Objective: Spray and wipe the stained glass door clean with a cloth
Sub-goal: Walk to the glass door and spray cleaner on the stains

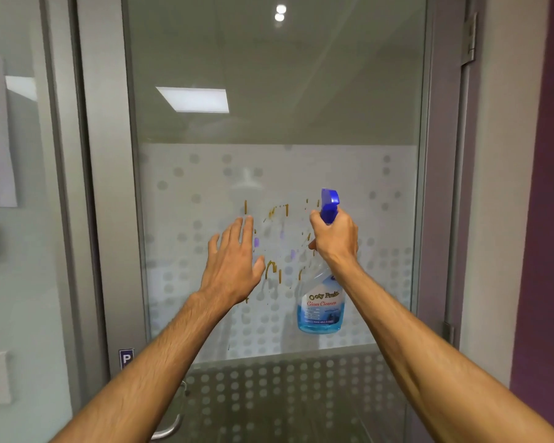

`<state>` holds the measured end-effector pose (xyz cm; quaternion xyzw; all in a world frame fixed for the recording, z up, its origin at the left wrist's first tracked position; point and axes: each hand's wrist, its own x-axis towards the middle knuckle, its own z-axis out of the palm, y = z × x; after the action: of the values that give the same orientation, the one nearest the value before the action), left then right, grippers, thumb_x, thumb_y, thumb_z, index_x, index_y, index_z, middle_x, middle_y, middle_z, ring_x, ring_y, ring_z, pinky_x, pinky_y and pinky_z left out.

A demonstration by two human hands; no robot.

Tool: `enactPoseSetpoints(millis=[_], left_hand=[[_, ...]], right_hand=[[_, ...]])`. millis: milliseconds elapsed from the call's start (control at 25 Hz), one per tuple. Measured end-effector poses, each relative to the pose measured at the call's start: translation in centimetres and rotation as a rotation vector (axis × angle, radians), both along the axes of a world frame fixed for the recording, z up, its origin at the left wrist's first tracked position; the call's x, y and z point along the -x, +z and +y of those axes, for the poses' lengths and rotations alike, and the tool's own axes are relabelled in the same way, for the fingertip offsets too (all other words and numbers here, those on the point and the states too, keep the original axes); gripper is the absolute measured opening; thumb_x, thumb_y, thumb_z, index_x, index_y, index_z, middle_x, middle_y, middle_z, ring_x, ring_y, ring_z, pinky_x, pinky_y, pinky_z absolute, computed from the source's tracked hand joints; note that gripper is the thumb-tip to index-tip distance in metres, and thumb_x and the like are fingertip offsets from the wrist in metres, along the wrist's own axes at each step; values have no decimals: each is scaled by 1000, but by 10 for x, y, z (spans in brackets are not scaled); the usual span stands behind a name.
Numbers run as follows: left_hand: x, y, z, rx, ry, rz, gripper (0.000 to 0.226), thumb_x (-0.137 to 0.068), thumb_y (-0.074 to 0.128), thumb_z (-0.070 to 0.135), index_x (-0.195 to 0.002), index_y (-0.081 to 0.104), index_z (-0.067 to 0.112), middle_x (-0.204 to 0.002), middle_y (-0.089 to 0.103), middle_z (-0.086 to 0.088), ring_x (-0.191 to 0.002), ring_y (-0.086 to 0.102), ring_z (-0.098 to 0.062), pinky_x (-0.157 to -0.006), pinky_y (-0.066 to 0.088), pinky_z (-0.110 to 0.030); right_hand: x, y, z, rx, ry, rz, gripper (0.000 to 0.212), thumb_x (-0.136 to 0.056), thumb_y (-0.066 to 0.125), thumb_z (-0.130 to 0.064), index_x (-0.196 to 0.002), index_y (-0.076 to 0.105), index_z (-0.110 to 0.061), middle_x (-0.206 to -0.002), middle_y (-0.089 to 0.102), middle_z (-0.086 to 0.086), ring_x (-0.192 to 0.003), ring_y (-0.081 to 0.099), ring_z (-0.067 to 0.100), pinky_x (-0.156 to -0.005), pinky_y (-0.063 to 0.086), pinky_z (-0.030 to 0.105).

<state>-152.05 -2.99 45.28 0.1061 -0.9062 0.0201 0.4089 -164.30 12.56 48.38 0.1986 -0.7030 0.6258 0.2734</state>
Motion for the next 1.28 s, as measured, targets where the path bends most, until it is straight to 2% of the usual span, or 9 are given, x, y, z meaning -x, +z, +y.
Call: enactPoseSetpoints(millis=[160, 360, 560, 720, 840, 1080, 1280], left_hand=[[15, -3, 20, -14, -12, -6, 79, -98, 48, 39, -159, 7, 11, -166, 16, -10, -153, 18, -23, -124, 18, -48], [24, -13, 37, -33, 2, -4, 79, -97, 49, 37, -158, 8, 12, -165, 17, -11, -152, 21, -24, -123, 19, -48], [21, -26, 44, -46, 52, -10, 77, -98, 48, 41, -158, 9, 11, -165, 19, -11, -152, 21, -24, -123, 20, -48], [10, -36, 46, -44, 98, -9, 78, -98, 49, 40, -159, 10, 12, -165, 20, -11, -152, 21, -24, -123, 20, -47], [0, -47, 46, -55, 130, -36, 78, -99, 47, 41, -159, 8, 12, -166, 16, -11, -153, 18, -25, -124, 18, -47], [-31, -86, 49, -72, 175, -100, 82, -96, 51, 43, -159, 8, 14, -166, 16, -11, -153, 18, -25, -125, 18, -47], [-65, -130, 51, -113, 231, -182, 83, -97, 49, 46, -160, 2, 16, -167, 11, -9, -154, 14, -22, -126, 16, -46]], right_hand=[[18, -7, 29, -45, -84, 3, 20, -95, 65, -34, -85, 50, -25, -83, 65, 5, -75, 71, 29, -73, 62, 49], [20, -35, 44, -104, 7, 50, 14, -96, 64, -33, -94, 53, -24, -94, 66, 5, -69, 71, 25, -68, 62, 45], [4, -91, 23, -222, 96, 47, 16, -94, 67, -37, -91, 53, -30, -85, 65, -2, -69, 69, 21, -67, 62, 46], [-8, -118, 17, -175, 156, 125, 16, -95, 67, -35, -96, 52, -30, -89, 62, -5, -69, 68, 19, -64, 61, 43], [-19, -131, 19, -144, 220, 164, 23, -96, 67, -36, -98, 45, -41, -91, 60, -6, -71, 67, 20, -59, 61, 44], [-42, -161, 28, -97, 384, 35, 16, -96, 67, -41, -96, 51, -39, -75, 65, -2, -63, 69, 21, -63, 61, 49], [-67, -191, 25, -72, 503, -55, 17, -91, 70, -49, -91, 53, -51, -78, 65, -3, -70, 67, 24, -68, 61, 52]])
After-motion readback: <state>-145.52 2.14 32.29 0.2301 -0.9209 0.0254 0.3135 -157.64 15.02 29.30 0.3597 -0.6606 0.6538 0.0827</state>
